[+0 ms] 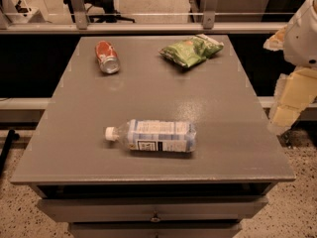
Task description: Place blue plastic bottle upright
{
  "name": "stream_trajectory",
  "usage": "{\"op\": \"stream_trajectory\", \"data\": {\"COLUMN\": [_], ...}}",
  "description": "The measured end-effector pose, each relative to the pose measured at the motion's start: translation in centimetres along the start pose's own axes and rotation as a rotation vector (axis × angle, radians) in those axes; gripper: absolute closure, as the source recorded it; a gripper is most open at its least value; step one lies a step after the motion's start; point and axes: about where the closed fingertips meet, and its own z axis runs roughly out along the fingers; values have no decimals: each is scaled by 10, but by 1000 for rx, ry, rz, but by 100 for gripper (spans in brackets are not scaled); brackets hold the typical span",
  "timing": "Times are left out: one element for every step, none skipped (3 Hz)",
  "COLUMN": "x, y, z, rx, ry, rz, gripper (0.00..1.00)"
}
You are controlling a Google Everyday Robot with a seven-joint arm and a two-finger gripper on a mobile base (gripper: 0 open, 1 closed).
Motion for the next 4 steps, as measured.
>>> {"op": "stream_trajectory", "data": {"x": [0,-10,-39,-73], "y": [0,10,38,69], "z": [0,13,41,89], "rx": [0,-26,-62,-136], "ry": [0,-33,-76,-75], "rz": [0,13,38,51], "gripper": [0,0,0,0]}}
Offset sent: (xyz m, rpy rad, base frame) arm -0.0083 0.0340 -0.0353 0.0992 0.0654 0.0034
